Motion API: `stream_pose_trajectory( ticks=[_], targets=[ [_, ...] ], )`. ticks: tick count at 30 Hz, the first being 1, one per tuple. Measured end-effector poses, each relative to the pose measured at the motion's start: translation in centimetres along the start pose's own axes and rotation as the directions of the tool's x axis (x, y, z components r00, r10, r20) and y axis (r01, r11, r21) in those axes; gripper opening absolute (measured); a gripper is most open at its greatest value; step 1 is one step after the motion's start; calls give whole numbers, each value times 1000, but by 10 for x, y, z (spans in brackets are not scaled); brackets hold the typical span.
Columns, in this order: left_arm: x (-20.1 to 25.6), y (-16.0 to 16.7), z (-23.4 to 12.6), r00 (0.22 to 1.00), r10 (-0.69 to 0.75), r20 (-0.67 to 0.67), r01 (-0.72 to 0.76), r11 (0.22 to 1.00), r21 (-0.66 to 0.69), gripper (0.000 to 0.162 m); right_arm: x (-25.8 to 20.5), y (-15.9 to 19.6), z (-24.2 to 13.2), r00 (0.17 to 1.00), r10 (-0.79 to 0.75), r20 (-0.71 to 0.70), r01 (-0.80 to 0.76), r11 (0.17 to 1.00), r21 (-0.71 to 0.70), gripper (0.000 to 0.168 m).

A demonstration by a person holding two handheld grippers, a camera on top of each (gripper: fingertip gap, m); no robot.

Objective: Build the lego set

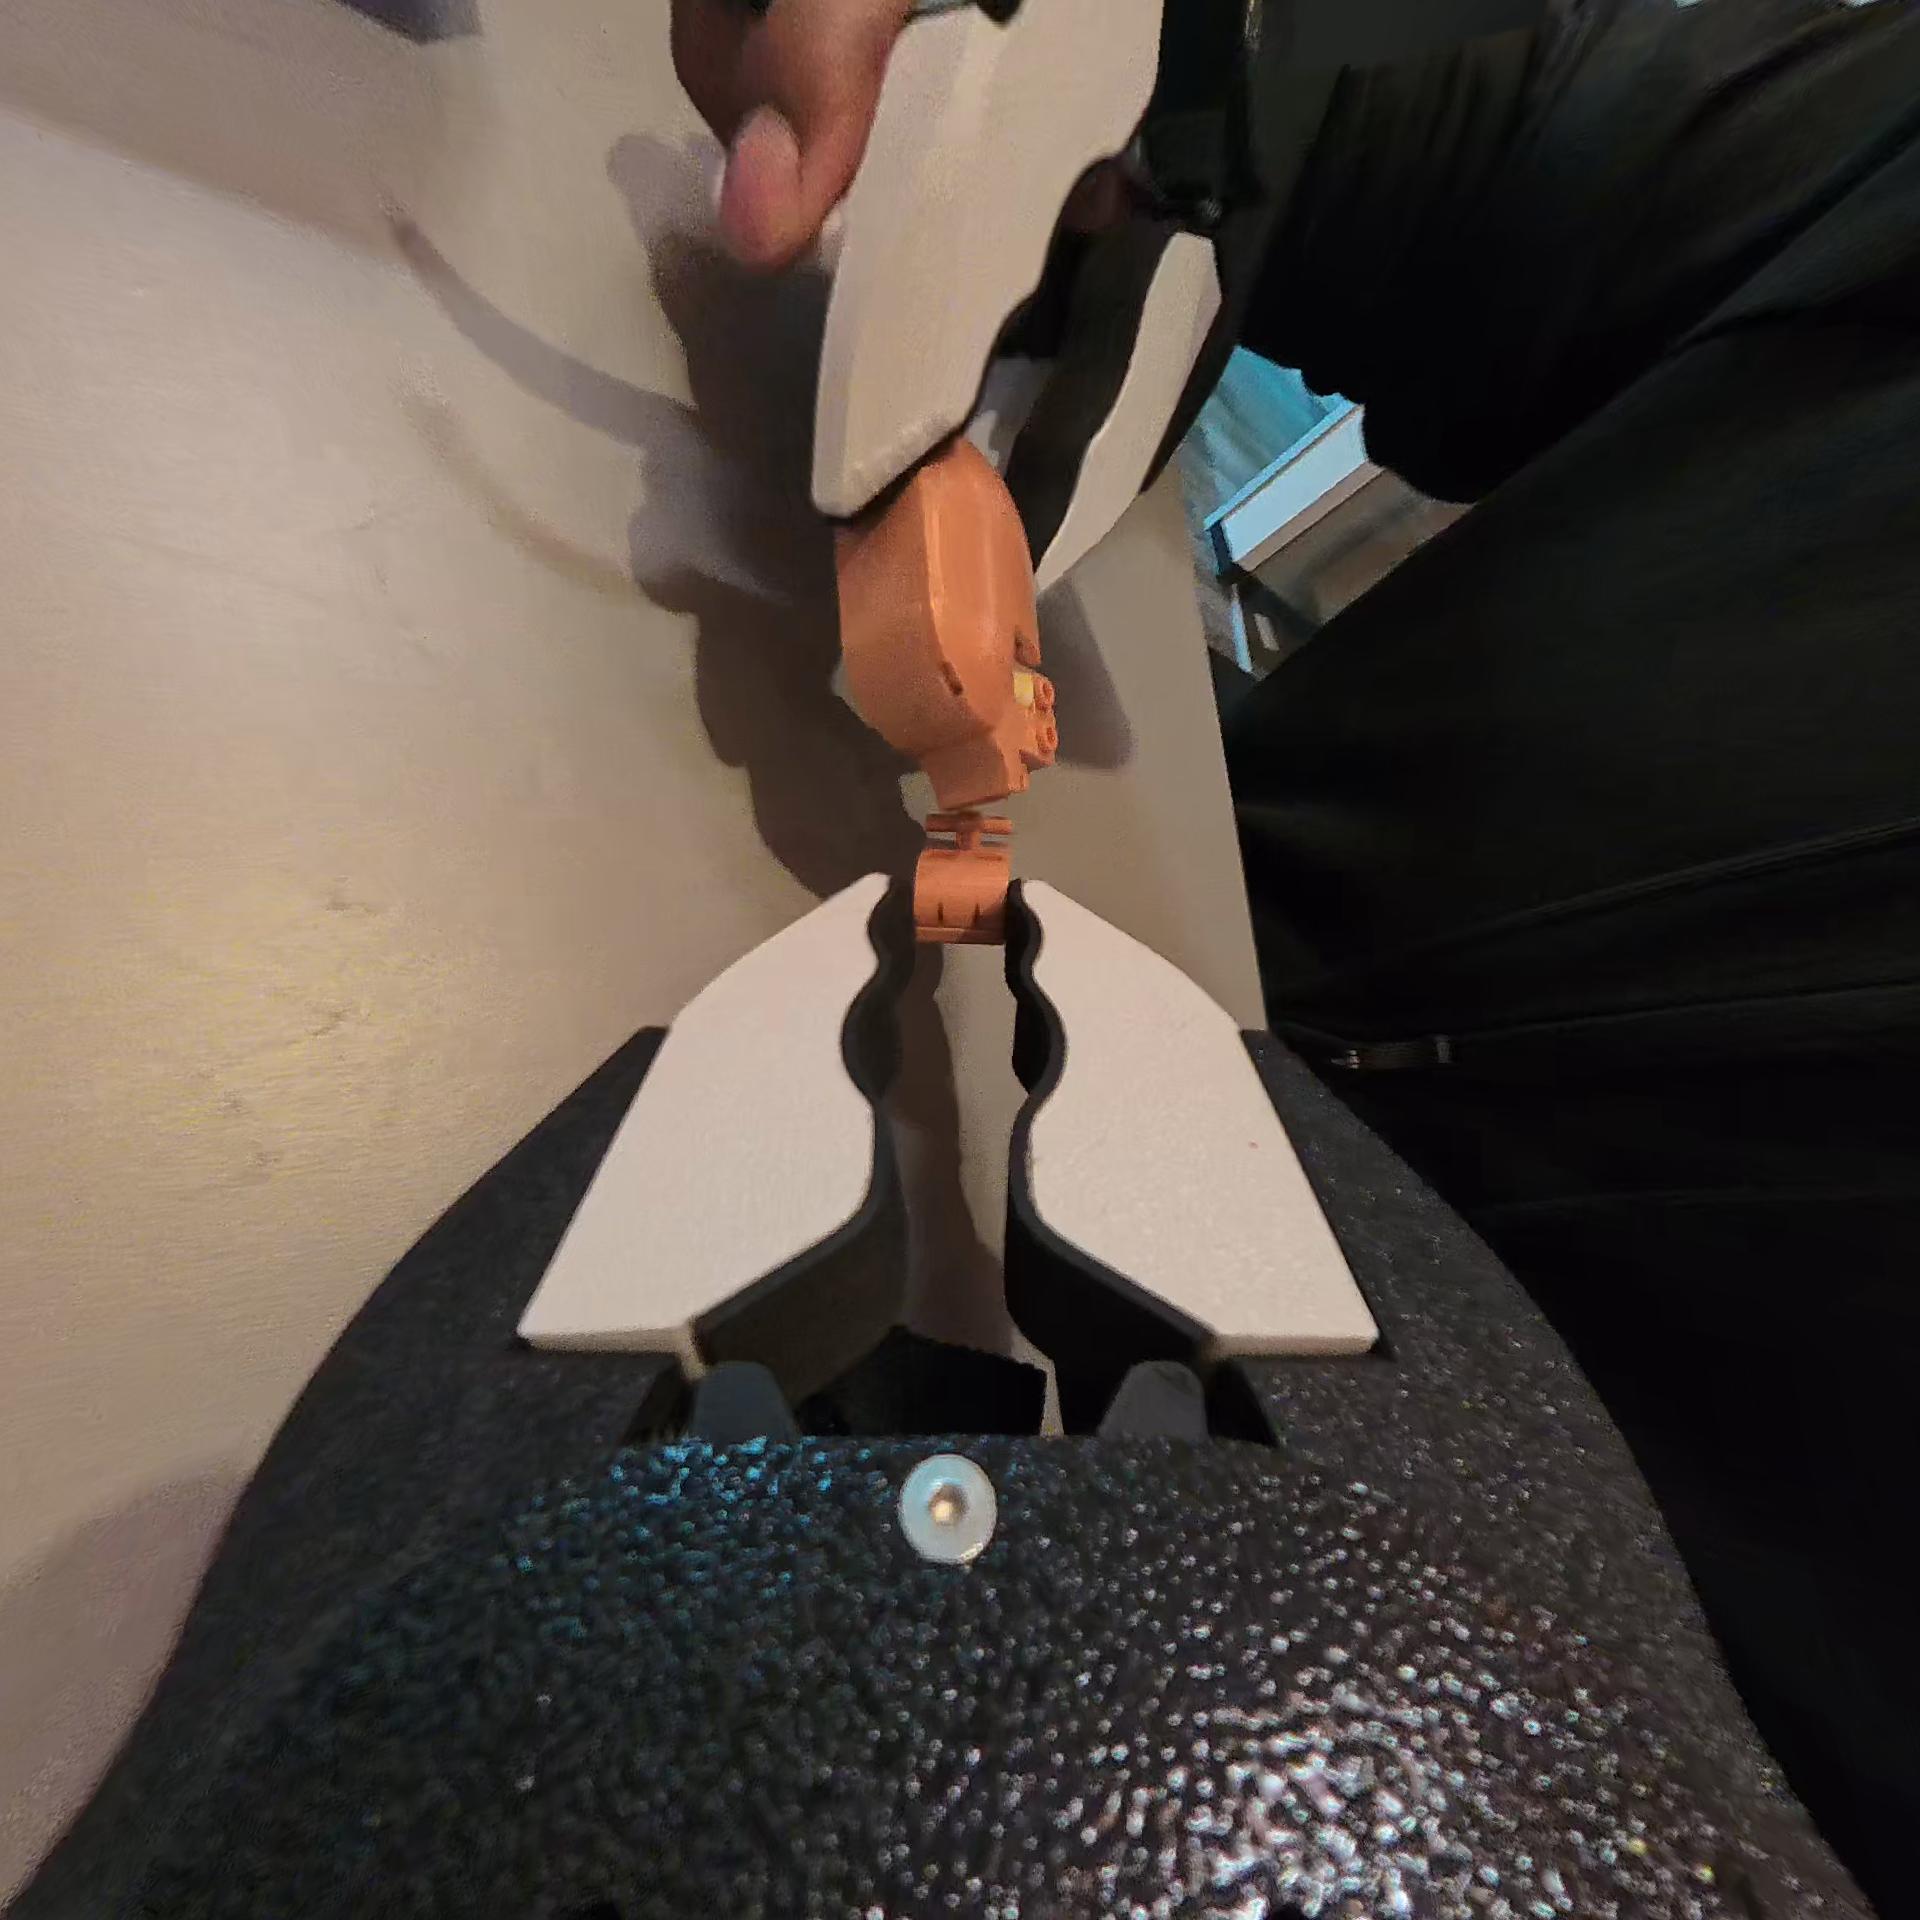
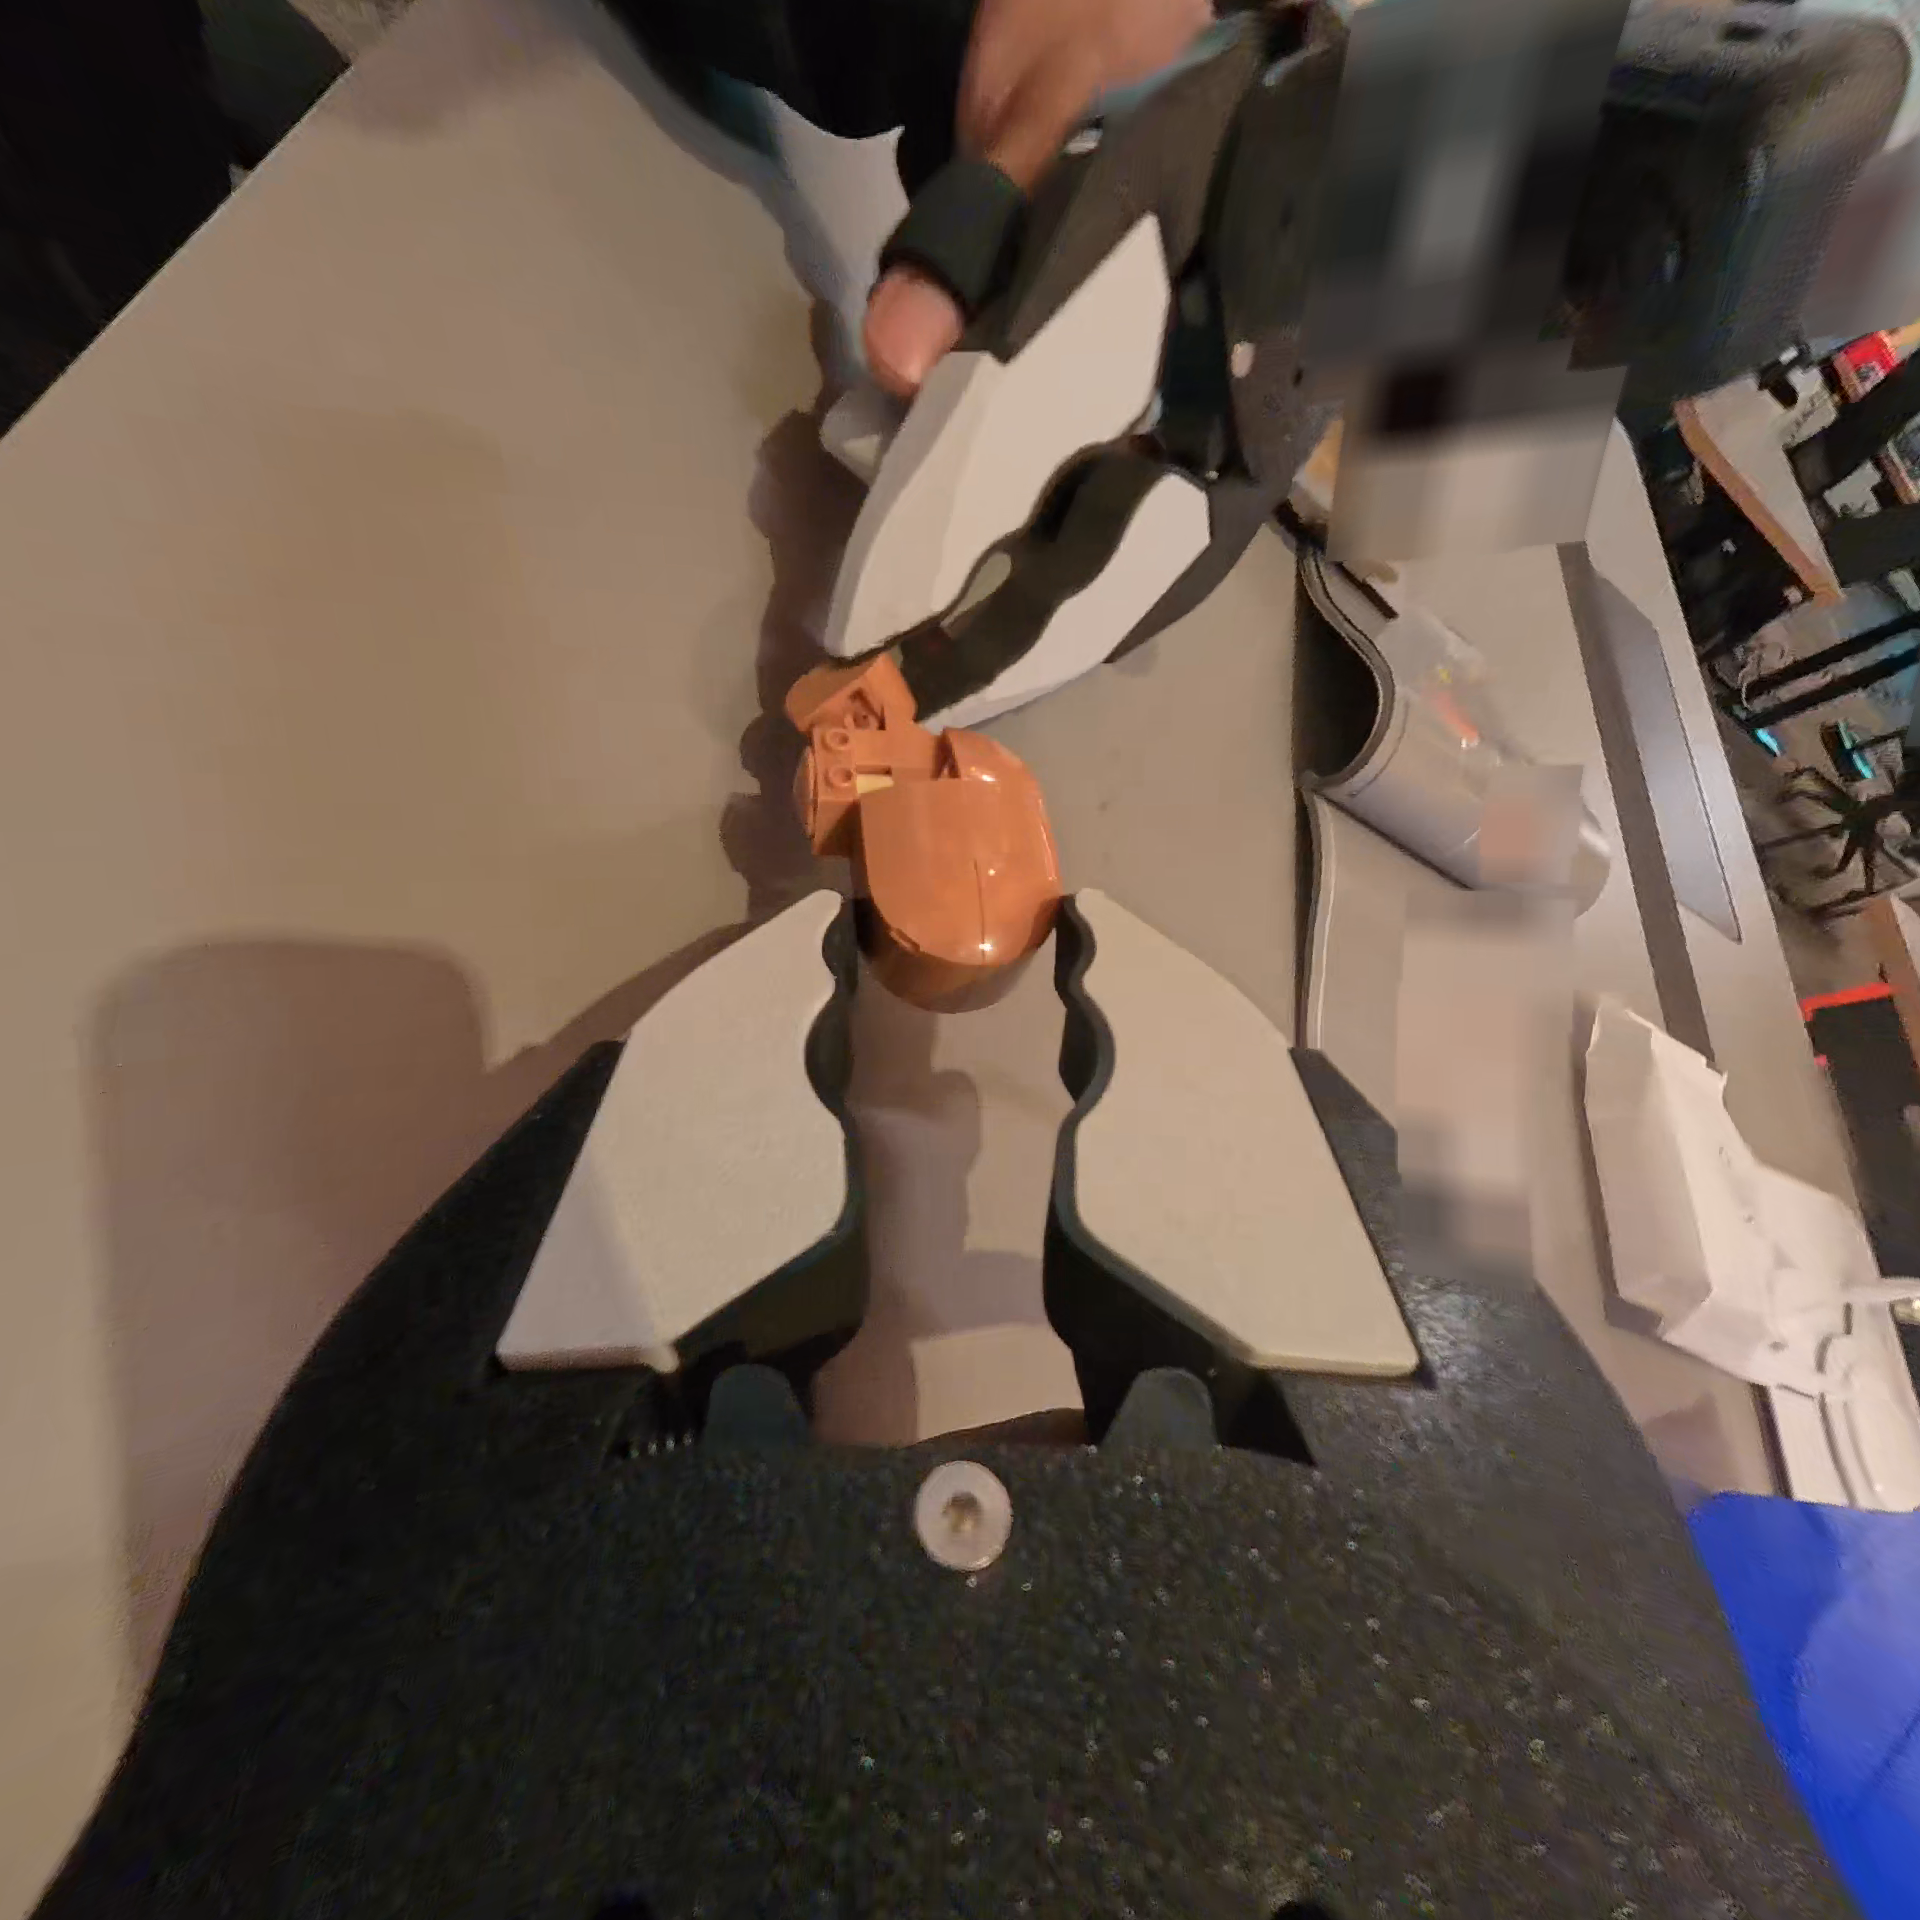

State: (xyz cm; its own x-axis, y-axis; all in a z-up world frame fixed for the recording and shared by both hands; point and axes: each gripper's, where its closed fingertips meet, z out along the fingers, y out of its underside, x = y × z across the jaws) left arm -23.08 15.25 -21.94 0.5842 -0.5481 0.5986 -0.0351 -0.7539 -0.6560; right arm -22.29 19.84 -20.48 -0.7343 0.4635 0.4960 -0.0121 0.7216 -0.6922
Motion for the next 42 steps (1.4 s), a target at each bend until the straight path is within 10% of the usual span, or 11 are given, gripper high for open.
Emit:
stream_pose_trajectory(
  ticks=[18, 42],
  targets=[
    [8, -30, -16, 969, -137, -204, 179, 962, 207, 17, 20, 2, 3, 977, 27, -211, -17, 999, 46, 36],
    [-37, -50, -28, 957, -264, 122, 193, 889, 415, 17, 36, 30, 16, 872, 125, -473, -244, 949, -198, 36]
  ],
)
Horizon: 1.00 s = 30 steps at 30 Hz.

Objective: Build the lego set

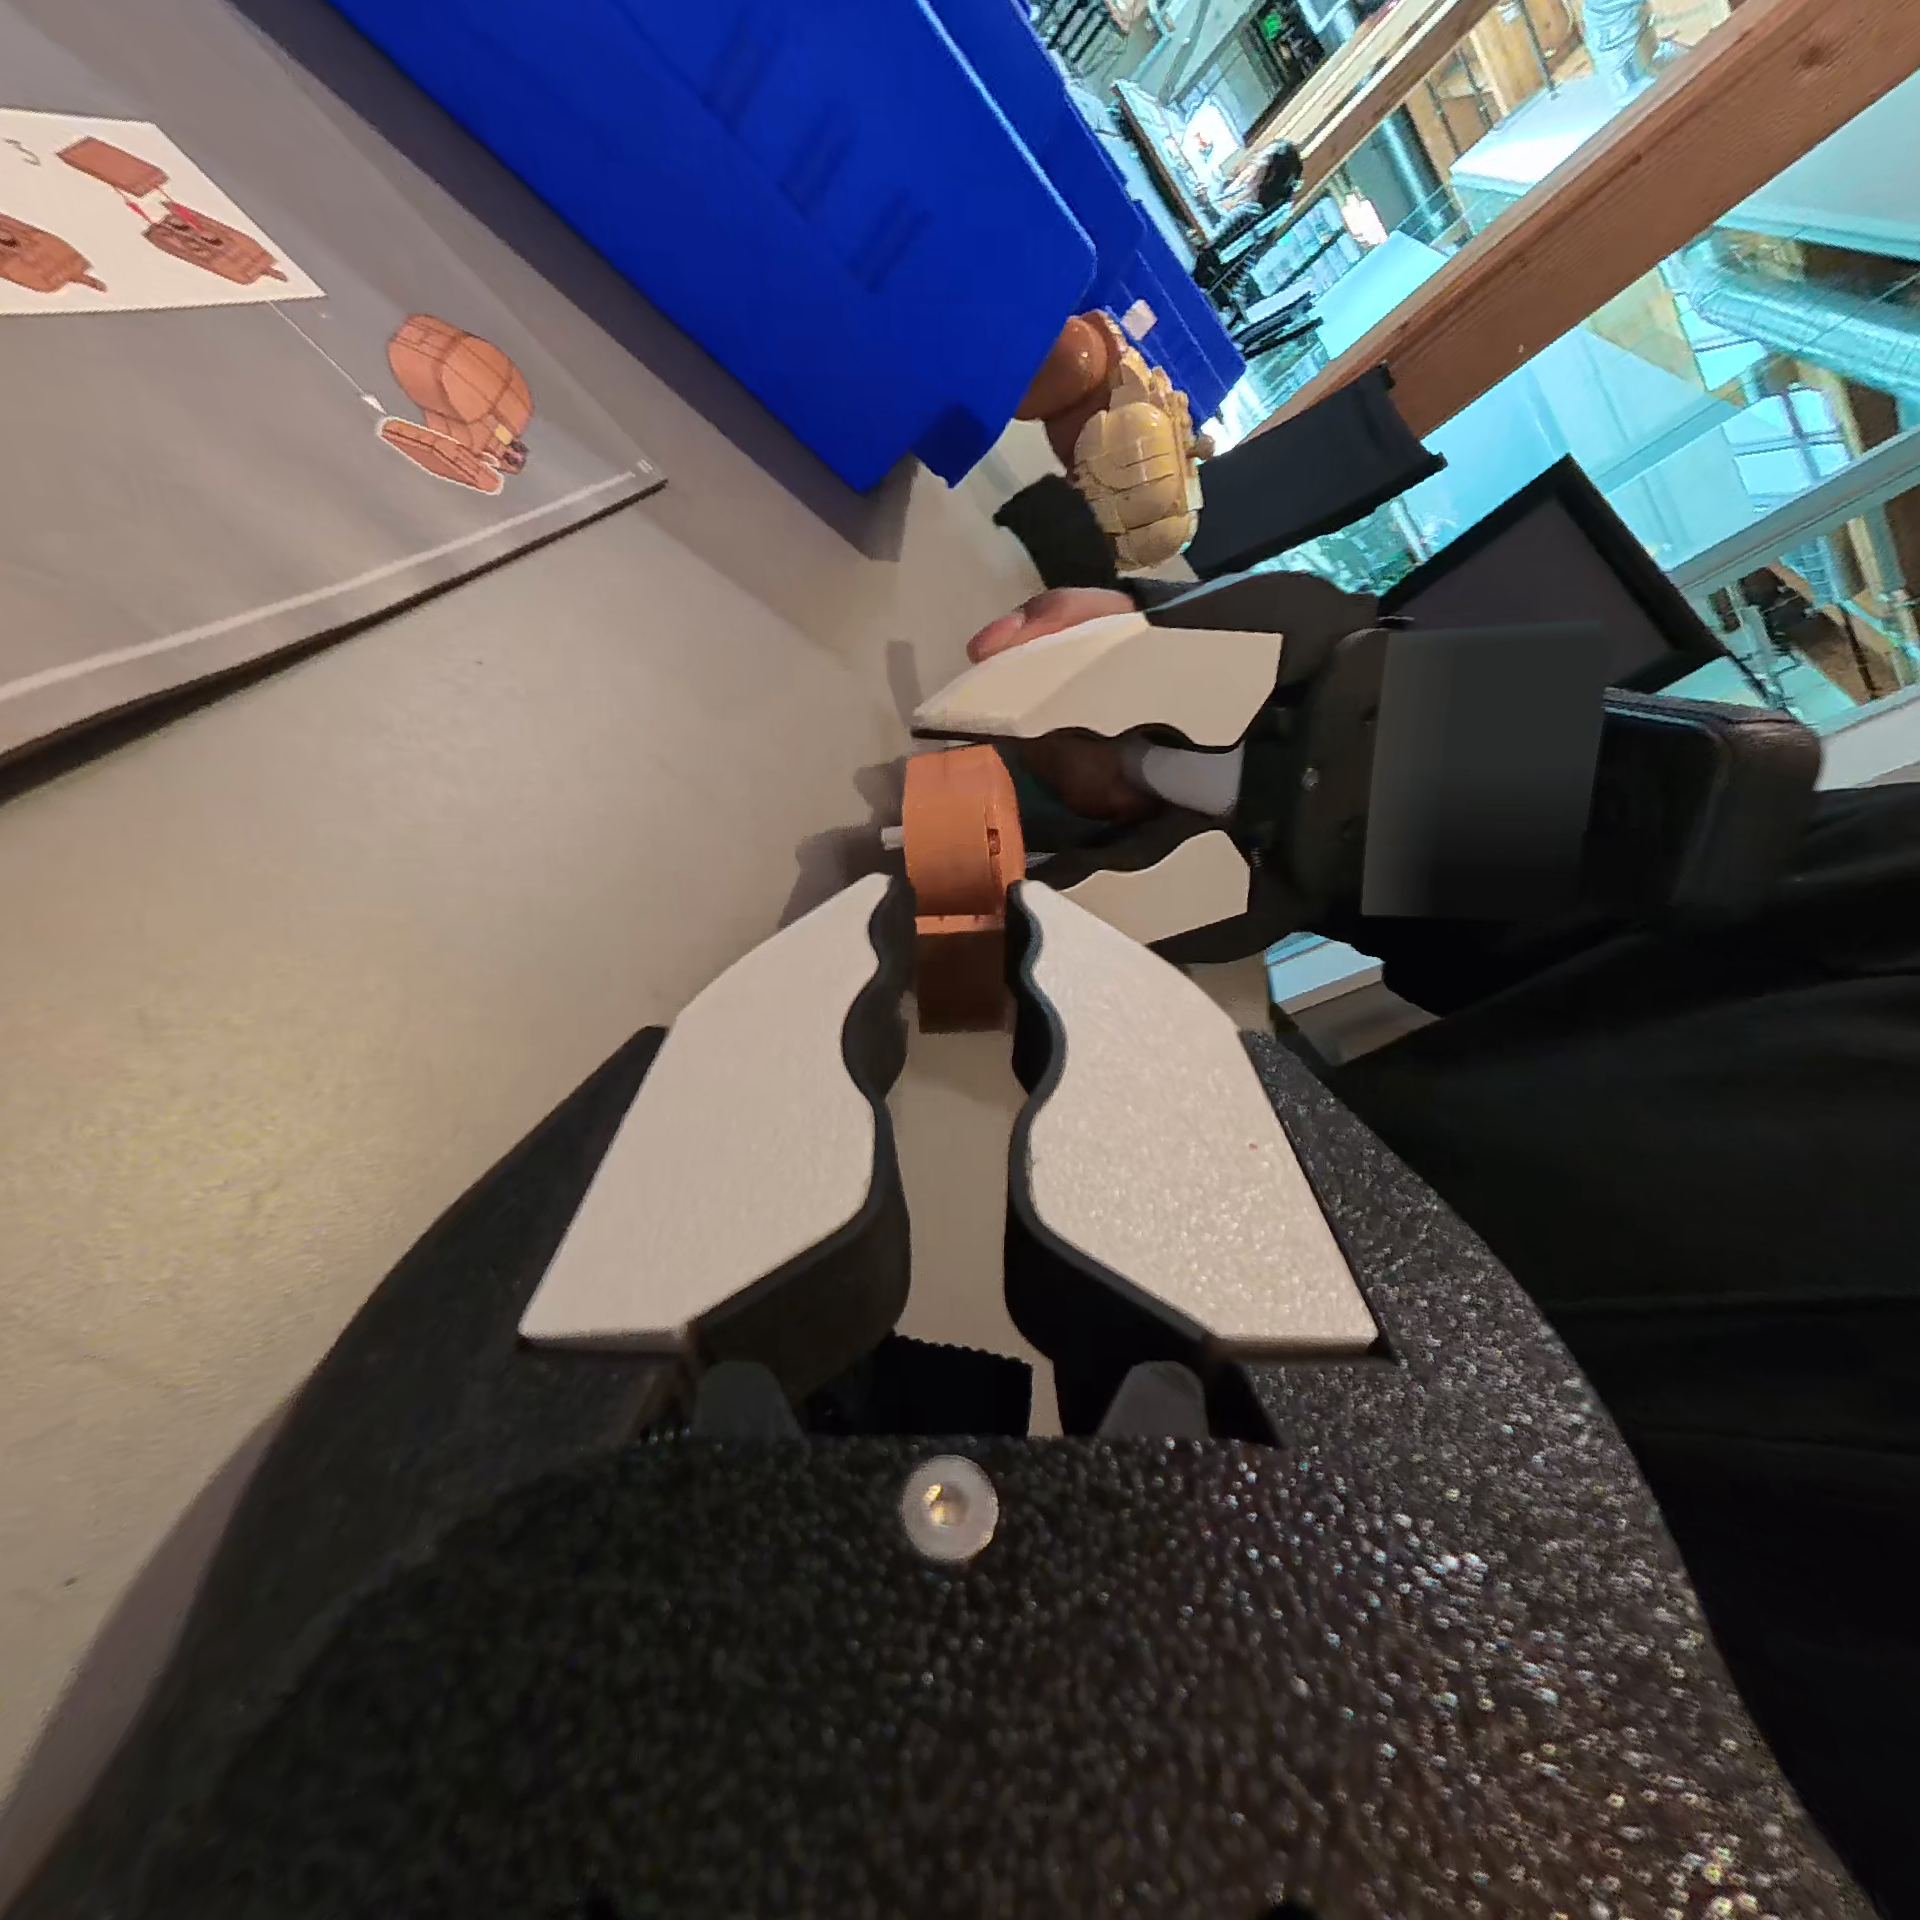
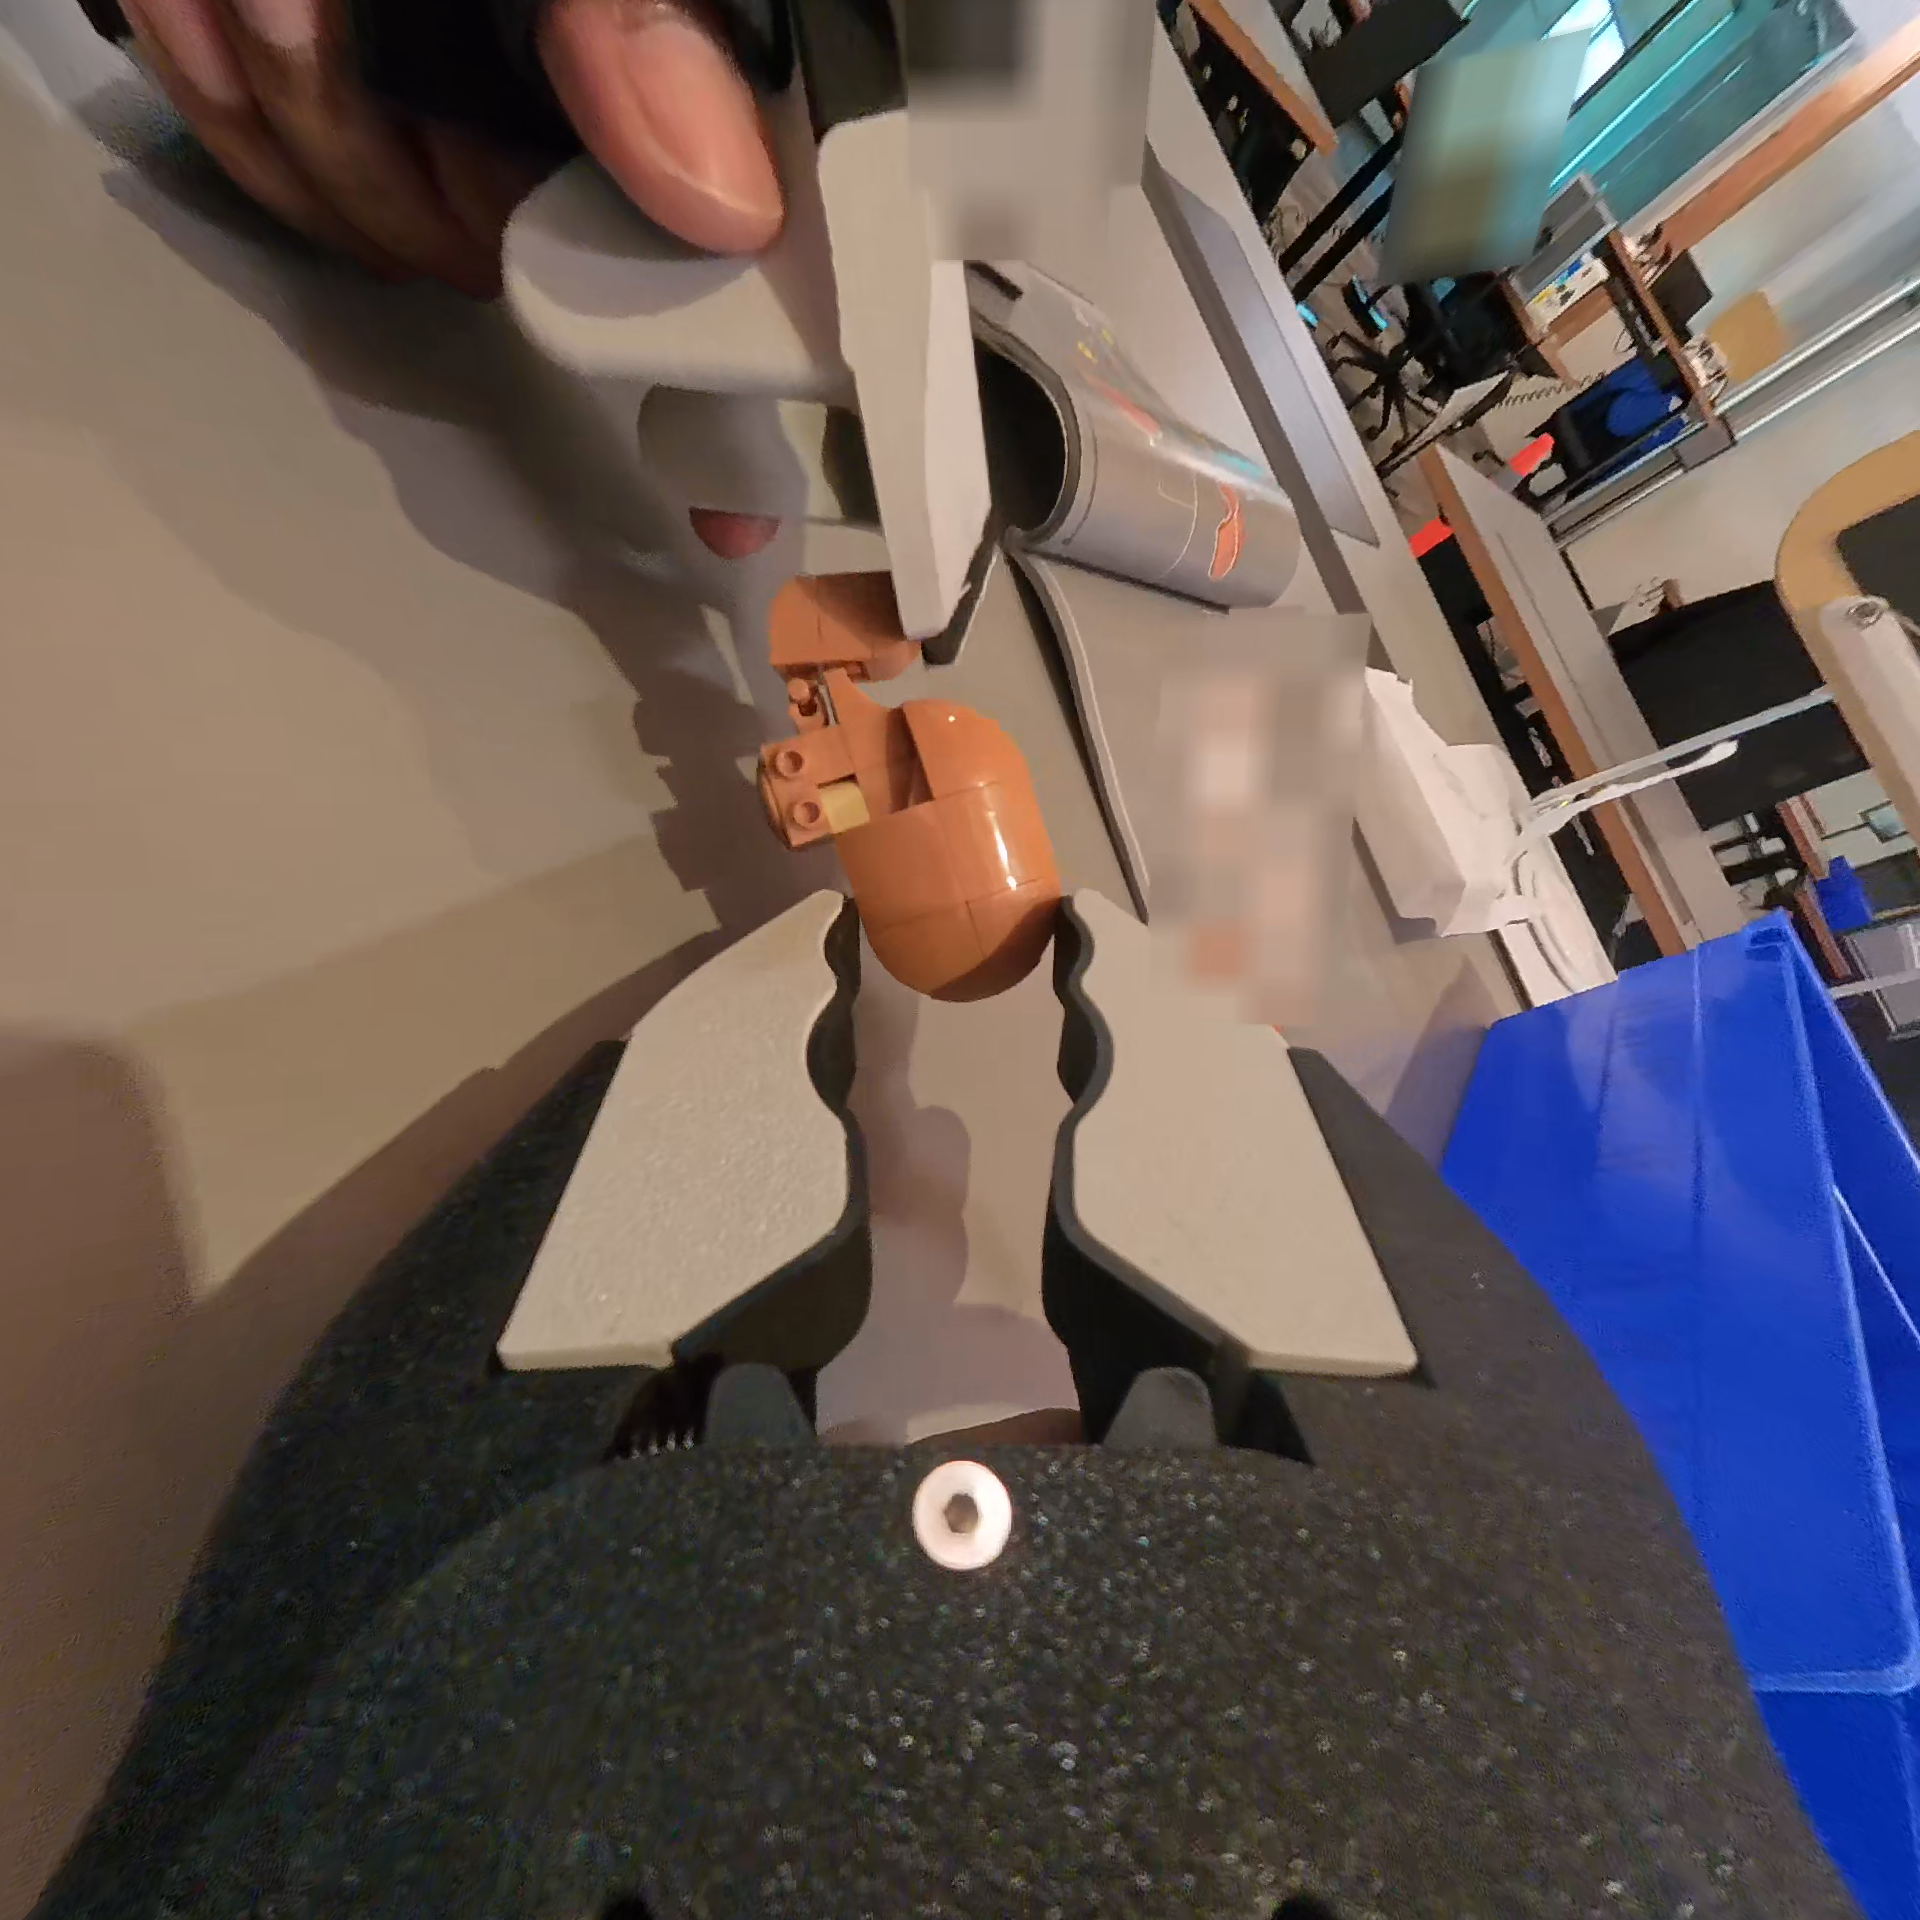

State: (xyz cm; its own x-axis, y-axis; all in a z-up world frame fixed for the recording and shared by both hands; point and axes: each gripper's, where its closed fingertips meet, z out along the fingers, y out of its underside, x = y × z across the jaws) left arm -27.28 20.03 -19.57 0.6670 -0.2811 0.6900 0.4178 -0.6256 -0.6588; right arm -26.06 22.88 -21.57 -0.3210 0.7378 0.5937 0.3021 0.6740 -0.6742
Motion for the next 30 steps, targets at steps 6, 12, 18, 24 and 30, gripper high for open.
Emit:
stream_pose_trajectory(
  ticks=[6, 12, 18, 24, 30],
  targets=[
    [-11, 12, 3, 995, 62, 80, -55, 995, -86, 16, 2, 7, 2, 1000, -14, -4, 14, 999, -46, 36],
    [-21, 26, 1, 930, 316, 187, -266, 930, -252, 17, 6, 9, -1, 999, -28, -23, 26, 998, -60, 36],
    [-17, 45, -11, 888, 426, 175, -350, 872, -342, 18, 8, 9, -4, 999, -38, -34, 36, 998, -49, 36],
    [-15, 59, -16, 874, 450, 183, -359, 852, -380, 25, 6, 7, -6, 999, -39, -24, 38, 999, -35, 36],
    [-20, 64, -25, 794, 566, 223, -434, 783, -445, 29, 2, 4, -8, 998, -62, 9, 62, 998, -5, 36]
  ],
)
